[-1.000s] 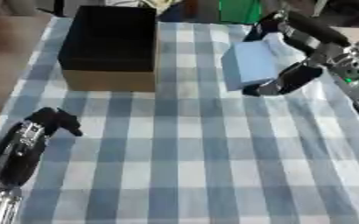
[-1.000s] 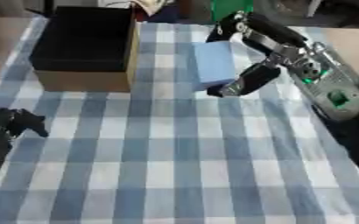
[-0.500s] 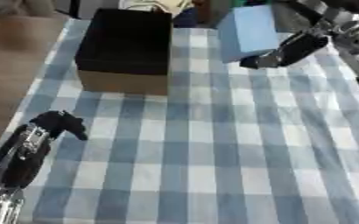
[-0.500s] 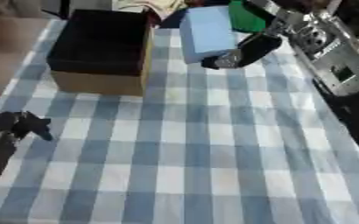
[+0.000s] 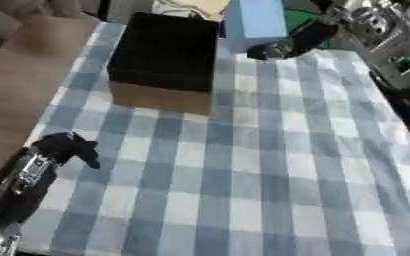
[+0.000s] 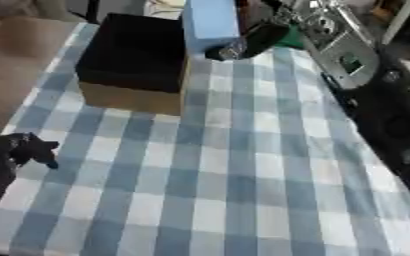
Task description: Pick up objects on the table and place them in the box.
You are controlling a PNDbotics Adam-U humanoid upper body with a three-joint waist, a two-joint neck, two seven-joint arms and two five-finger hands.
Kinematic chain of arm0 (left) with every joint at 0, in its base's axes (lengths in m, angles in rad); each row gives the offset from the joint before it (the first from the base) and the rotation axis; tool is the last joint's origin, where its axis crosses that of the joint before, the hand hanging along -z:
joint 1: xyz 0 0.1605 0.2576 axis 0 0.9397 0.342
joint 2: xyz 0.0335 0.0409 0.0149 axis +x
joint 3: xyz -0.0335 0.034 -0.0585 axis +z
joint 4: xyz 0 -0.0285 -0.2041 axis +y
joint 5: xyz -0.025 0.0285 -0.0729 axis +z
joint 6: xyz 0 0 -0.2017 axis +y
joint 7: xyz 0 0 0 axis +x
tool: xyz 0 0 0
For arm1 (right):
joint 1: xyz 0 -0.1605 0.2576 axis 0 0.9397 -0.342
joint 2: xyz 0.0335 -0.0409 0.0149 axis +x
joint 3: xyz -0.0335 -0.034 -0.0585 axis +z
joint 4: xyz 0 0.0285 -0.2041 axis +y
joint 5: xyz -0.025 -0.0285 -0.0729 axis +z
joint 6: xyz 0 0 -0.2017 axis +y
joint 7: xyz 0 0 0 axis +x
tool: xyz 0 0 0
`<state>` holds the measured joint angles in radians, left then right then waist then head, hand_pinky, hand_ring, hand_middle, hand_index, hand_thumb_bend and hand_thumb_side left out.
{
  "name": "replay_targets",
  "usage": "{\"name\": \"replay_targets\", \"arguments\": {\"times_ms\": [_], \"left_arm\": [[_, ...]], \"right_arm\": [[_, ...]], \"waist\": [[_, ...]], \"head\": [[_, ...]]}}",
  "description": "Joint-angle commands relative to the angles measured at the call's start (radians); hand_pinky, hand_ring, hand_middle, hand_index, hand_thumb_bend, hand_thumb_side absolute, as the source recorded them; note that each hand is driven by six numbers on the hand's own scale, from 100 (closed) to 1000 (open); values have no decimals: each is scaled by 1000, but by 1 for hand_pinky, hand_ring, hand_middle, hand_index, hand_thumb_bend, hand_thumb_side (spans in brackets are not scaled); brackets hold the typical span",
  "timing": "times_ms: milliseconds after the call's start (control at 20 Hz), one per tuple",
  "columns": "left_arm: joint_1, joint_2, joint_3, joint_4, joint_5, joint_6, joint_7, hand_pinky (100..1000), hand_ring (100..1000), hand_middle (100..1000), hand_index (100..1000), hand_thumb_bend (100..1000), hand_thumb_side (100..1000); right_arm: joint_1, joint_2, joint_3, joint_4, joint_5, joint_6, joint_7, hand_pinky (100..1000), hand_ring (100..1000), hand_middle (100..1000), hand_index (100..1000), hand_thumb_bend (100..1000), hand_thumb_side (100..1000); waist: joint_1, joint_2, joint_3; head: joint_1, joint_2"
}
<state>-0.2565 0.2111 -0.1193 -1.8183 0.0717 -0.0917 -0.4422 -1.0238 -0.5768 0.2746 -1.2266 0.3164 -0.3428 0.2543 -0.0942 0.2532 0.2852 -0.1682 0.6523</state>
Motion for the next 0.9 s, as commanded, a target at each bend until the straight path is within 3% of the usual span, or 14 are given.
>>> {"name": "replay_targets", "arguments": {"times_ms": [50, 500, 650, 850, 900], "left_arm": [[-26, 11, -16, -24, 18, 2, -20, 884, 534, 520, 547, 188, 907], [-62, 5, -47, -25, 31, 13, -57, 885, 532, 520, 546, 190, 915], [-63, 4, -49, -24, 27, 12, -62, 885, 532, 520, 546, 190, 915], [-66, 1, -53, -22, 26, 13, -66, 885, 531, 519, 546, 192, 917], [-66, 0, -54, -21, 26, 13, -66, 885, 531, 519, 546, 193, 918]], "right_arm": [[-34, 1, -29, 68, 41, -12, -12, 629, 675, 460, 619, 488, 149], [-78, 53, -71, 255, 166, -23, -71, 632, 694, 500, 663, 498, 179], [-91, 68, -79, 297, 200, -30, -96, 632, 694, 500, 663, 498, 179], [-118, 102, -85, 330, 220, -21, -150, 639, 729, 575, 745, 585, 255], [-121, 108, -82, 330, 221, -23, -159, 649, 764, 629, 791, 619, 270]], "waist": [[2, -11, 16], [-23, 10, 99], [-25, 11, 106], [-28, 14, 118], [-28, 15, 117]], "head": [[-38, -26], [-164, -51], [-180, -52], [-217, -53], [-220, -53]]}}
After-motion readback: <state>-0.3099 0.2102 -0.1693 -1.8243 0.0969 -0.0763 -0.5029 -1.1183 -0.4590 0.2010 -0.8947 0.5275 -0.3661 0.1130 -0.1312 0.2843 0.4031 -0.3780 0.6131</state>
